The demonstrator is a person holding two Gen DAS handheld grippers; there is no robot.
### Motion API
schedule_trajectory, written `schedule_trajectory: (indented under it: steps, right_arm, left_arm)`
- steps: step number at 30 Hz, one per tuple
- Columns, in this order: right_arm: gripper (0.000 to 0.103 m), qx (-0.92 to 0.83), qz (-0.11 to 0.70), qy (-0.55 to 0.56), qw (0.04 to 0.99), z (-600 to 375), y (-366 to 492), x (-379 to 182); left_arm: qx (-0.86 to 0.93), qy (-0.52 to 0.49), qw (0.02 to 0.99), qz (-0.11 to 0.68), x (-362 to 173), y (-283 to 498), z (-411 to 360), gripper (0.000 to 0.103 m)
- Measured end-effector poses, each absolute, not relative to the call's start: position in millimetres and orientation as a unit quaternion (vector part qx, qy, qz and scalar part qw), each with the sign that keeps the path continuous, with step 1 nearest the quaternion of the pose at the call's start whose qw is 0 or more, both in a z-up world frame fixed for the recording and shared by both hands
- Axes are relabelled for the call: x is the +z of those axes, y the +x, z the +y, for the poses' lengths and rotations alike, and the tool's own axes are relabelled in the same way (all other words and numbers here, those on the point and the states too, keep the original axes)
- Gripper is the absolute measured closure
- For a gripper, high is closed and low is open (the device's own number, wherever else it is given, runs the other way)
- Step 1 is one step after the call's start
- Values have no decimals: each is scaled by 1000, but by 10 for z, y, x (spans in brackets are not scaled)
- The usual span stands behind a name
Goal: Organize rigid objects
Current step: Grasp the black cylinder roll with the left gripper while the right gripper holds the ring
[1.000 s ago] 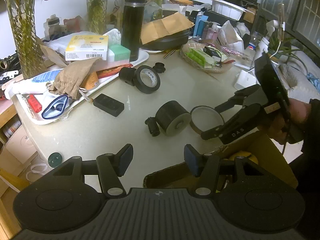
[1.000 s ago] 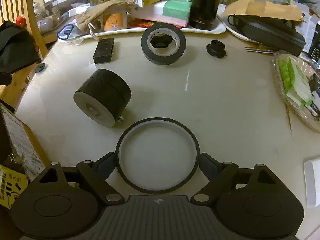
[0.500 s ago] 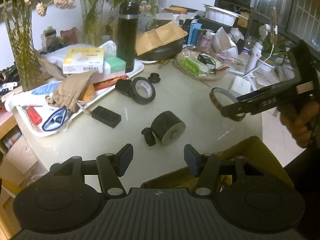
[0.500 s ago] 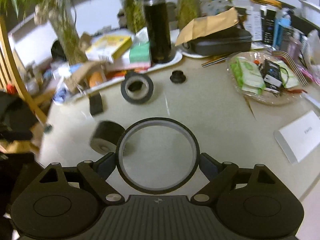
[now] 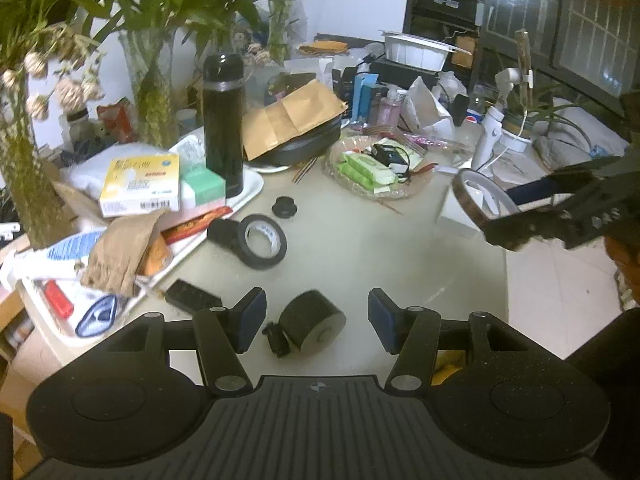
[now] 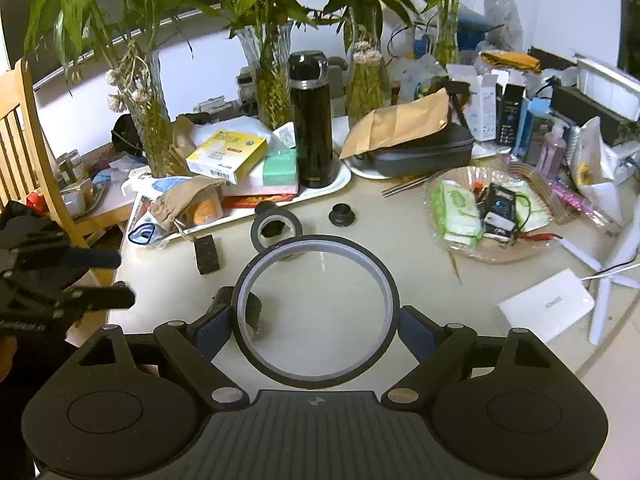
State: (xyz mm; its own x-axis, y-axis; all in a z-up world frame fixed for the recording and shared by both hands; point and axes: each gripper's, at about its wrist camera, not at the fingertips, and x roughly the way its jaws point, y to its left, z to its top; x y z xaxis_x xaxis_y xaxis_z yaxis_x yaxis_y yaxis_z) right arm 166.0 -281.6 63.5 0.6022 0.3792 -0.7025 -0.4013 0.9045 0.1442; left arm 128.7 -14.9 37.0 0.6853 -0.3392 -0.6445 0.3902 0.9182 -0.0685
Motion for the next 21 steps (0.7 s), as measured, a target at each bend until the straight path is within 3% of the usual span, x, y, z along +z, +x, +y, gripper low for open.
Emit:
schedule_trajectory:
  steps: [17,19,21]
  right_arm:
    - [13,194,388,-5,901,-3079,1199,481]
    - [13,192,391,-4,900,-3099,1159,435]
    - [13,191,394,0,899,-3122,1126,389]
  left_arm:
    - [-249,84,900,347,185,1743,-207,46]
    - [-256,91,896,352,129,1802,-220,31]
    - [-266,99,891,354,66,1844,-236,29]
